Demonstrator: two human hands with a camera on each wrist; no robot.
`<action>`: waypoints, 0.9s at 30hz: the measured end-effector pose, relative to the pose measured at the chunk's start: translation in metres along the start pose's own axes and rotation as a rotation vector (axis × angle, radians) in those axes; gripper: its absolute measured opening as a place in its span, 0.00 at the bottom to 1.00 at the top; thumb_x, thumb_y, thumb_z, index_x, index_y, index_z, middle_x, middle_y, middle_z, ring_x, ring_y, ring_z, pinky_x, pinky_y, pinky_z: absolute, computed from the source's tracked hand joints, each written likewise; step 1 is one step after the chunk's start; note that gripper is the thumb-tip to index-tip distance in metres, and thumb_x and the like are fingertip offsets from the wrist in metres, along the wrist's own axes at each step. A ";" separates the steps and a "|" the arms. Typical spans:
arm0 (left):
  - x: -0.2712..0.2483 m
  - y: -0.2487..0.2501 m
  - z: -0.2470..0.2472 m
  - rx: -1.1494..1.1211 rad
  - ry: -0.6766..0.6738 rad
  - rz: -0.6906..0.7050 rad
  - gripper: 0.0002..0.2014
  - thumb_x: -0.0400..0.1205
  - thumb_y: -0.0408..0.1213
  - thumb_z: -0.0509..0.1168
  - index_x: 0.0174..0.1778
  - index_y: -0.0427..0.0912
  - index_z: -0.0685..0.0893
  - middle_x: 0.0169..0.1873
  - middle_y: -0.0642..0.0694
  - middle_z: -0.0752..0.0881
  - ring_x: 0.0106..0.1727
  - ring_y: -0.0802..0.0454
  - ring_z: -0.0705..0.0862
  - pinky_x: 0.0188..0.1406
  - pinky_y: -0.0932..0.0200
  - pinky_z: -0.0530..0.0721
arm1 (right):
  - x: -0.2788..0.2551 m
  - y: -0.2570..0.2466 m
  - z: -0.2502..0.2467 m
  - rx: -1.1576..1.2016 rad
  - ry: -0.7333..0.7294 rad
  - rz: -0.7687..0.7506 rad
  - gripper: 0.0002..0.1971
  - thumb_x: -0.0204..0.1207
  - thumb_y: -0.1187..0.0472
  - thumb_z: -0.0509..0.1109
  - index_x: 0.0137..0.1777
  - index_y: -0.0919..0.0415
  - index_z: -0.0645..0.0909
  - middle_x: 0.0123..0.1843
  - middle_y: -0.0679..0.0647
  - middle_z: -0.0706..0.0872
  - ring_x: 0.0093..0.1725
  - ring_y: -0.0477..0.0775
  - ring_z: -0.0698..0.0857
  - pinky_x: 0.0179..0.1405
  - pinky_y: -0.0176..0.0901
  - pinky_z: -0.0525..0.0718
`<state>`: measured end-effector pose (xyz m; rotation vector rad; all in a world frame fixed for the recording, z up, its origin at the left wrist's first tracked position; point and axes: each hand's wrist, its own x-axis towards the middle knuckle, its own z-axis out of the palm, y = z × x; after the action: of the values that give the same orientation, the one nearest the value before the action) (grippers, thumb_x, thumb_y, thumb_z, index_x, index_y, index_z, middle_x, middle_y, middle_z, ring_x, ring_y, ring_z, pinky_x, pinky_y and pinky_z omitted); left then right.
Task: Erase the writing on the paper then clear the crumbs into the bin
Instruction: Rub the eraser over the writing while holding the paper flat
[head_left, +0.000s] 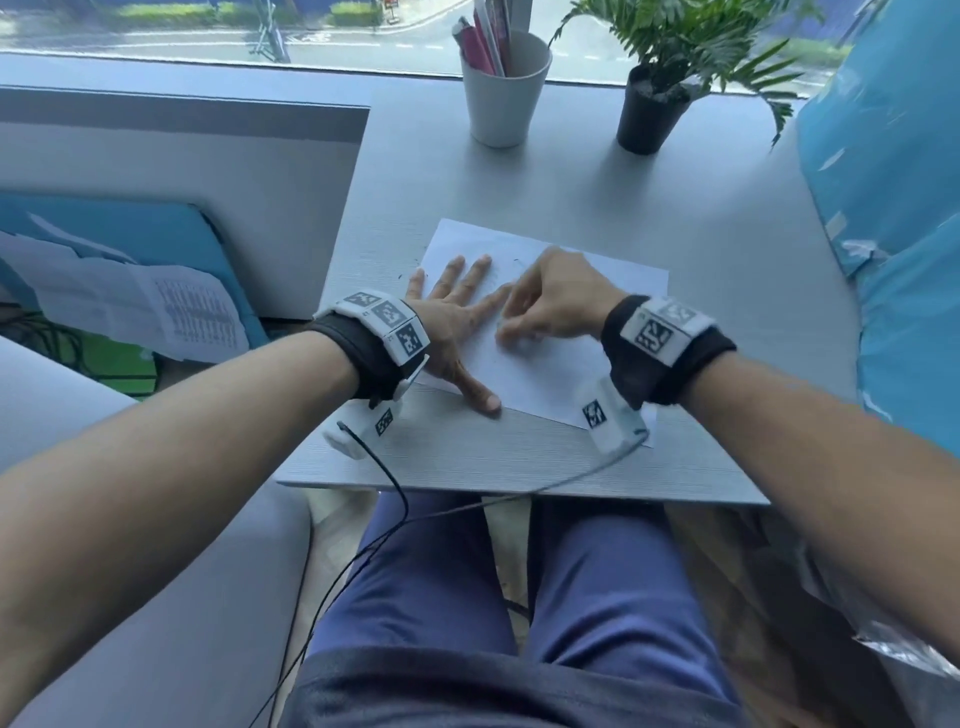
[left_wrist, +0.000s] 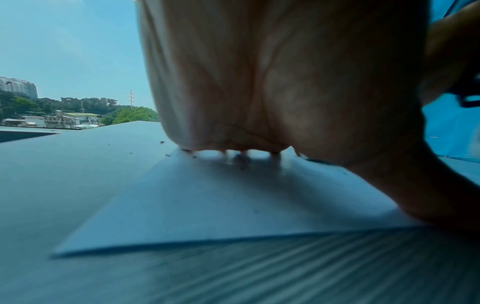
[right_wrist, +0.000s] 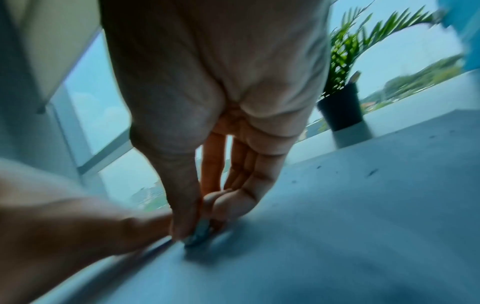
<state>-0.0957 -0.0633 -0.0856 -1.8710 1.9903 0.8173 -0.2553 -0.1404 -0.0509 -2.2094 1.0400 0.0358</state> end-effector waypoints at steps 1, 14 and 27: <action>0.000 0.001 0.000 0.003 -0.005 -0.001 0.77 0.50 0.80 0.73 0.81 0.62 0.25 0.80 0.51 0.19 0.79 0.44 0.18 0.78 0.28 0.28 | 0.010 0.004 -0.005 0.031 0.073 0.022 0.05 0.62 0.59 0.84 0.38 0.56 0.93 0.29 0.50 0.89 0.22 0.36 0.82 0.27 0.27 0.78; 0.002 0.000 0.001 -0.005 -0.001 0.000 0.80 0.48 0.80 0.73 0.81 0.59 0.23 0.80 0.52 0.19 0.79 0.45 0.18 0.78 0.28 0.29 | 0.022 0.007 -0.010 0.035 0.166 0.060 0.07 0.63 0.59 0.84 0.40 0.58 0.92 0.33 0.52 0.91 0.26 0.41 0.83 0.25 0.25 0.76; 0.003 -0.002 0.002 0.007 0.012 0.009 0.80 0.47 0.81 0.72 0.82 0.57 0.24 0.80 0.53 0.20 0.80 0.46 0.19 0.79 0.29 0.29 | 0.019 0.006 -0.001 0.025 0.197 0.032 0.06 0.64 0.58 0.82 0.40 0.59 0.92 0.33 0.50 0.88 0.38 0.47 0.87 0.32 0.30 0.80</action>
<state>-0.0943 -0.0643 -0.0895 -1.8684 2.0074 0.8029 -0.2466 -0.1567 -0.0592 -2.2065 1.1756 -0.1828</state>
